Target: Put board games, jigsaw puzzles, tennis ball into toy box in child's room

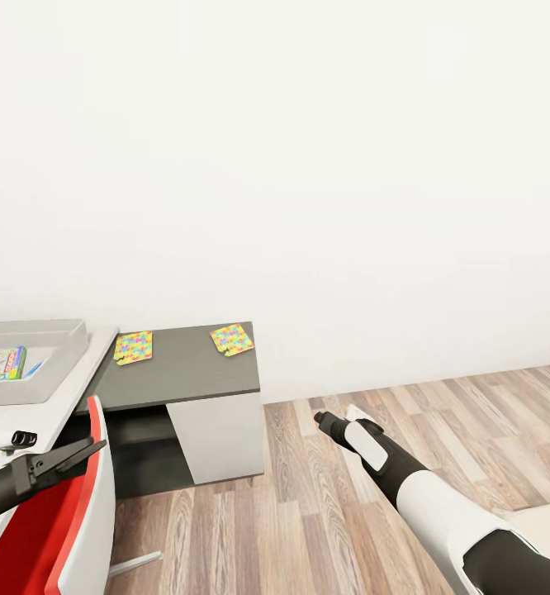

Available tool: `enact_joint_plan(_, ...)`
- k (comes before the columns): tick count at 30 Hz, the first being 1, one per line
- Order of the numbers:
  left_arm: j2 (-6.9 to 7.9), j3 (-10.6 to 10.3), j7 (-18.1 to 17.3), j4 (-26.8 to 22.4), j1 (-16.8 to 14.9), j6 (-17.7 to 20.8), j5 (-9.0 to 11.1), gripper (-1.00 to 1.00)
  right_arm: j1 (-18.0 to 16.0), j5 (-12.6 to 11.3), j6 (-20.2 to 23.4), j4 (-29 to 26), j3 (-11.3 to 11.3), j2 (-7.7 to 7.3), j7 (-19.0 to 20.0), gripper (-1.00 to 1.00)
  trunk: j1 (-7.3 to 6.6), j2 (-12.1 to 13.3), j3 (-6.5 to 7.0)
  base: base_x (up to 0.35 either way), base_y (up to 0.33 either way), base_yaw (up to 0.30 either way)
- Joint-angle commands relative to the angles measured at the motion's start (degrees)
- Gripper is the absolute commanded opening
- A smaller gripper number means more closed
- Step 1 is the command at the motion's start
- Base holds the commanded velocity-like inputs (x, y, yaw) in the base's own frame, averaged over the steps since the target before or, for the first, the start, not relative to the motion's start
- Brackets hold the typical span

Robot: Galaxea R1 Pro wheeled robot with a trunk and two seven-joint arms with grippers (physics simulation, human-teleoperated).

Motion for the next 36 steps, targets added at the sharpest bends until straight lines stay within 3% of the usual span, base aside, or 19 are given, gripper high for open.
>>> enact_joint_plan(1, -0.01, 0.0, -0.2, 0.0, 0.0, 0.6, -0.1, 1.0, -0.1, -0.3, 0.1, -0.1, 0.3, -0.05, -0.4, 1.0, 0.04, -0.1, -0.12, 0.0, 0.0, 0.0)
enact_joint_plan(22, 0.08, -0.1, 0.1, 0.0, -0.1, 0.5, -0.2, 1.0, -0.1, -0.3, 0.1, -0.1, 0.6, -0.05, -0.4, 1.0, 0.04, -0.1, -0.12, 0.0, 0.0, -0.003)
enact_joint_plan(36, 0.09, -0.1, 0.1, -0.1, -0.1, 0.5, -0.2, 1.0, -0.1, -0.3, 0.1, -0.1, 0.6, -0.05, -0.4, 1.0, 0.04, -0.1, 0.28, 0.0, 0.0, -0.196)
